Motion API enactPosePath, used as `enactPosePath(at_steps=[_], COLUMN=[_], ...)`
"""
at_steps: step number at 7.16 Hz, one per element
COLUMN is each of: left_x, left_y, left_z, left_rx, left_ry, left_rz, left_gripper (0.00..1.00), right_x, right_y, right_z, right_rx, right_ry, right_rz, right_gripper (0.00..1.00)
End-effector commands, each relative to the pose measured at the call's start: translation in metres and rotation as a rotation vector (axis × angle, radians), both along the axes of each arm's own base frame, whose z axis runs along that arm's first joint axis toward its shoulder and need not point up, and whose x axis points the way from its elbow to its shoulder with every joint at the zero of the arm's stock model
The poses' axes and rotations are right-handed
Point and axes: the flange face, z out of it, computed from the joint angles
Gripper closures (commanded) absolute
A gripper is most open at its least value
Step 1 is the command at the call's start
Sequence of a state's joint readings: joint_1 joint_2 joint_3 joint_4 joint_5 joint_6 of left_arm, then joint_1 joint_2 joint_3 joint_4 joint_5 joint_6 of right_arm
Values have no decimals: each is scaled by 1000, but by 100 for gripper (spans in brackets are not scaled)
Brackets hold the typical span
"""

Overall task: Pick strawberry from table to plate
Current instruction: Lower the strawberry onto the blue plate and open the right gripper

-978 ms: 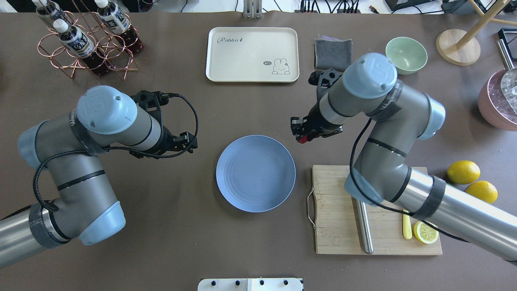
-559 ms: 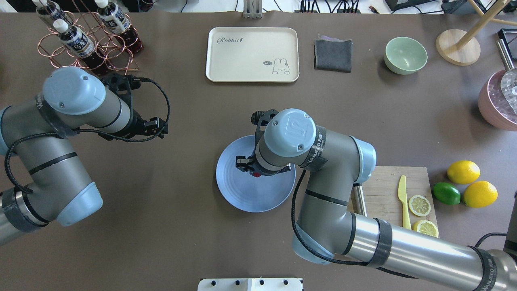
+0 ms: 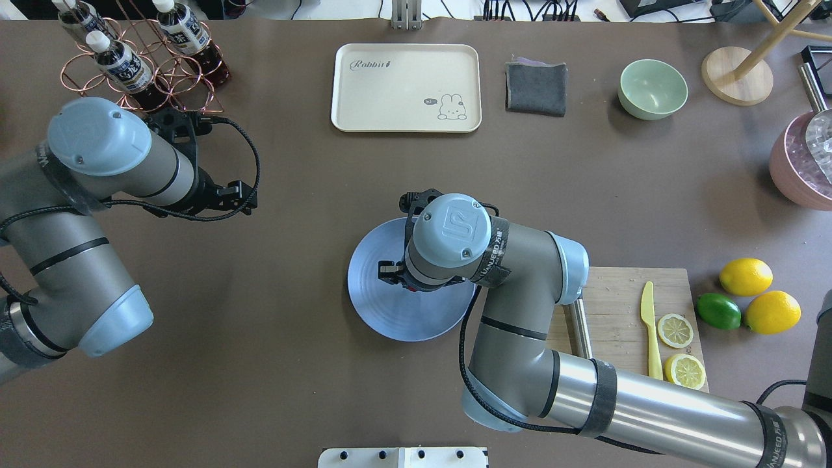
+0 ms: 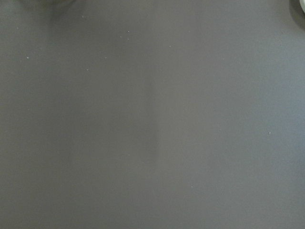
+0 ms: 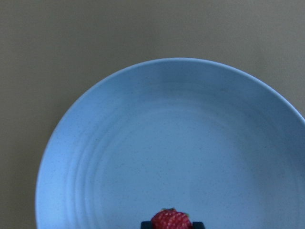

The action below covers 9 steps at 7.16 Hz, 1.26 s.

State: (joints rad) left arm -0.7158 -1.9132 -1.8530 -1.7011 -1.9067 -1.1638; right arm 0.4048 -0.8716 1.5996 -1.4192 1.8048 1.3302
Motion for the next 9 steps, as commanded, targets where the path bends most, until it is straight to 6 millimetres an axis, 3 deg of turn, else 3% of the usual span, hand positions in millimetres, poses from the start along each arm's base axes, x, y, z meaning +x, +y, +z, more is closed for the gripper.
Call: enactPosePath(at_steps=[1, 4, 5, 6, 7, 8, 9], left_x=[-1, 0, 0, 0, -1, -2, -13], left_y=[0, 1, 1, 0, 0, 0, -9], left_z=[-1, -1, -1, 0, -1, -1, -4], left_rx=[0, -1, -2, -1, -2, -2, -1], left_ry=[1, 3, 3, 1, 3, 4, 11], left_rz=[-1, -1, -3, -4, -4, -7, -24], left_gripper=[3, 3, 3, 3, 3, 3, 3], right_x=[1, -3, -3, -9, -9, -7, 13], right_y=[-2, -5, -5, -7, -7, -9, -26], right_z=[2, 5, 6, 13, 13, 12, -6], right_rx=[-1, 5, 0, -6, -7, -6, -2], right_ry=[4, -11, -10, 4, 4, 3, -32], right_rz=[4, 3, 9, 8, 8, 11, 33], right_gripper=[97, 94, 63, 21, 0, 0, 0])
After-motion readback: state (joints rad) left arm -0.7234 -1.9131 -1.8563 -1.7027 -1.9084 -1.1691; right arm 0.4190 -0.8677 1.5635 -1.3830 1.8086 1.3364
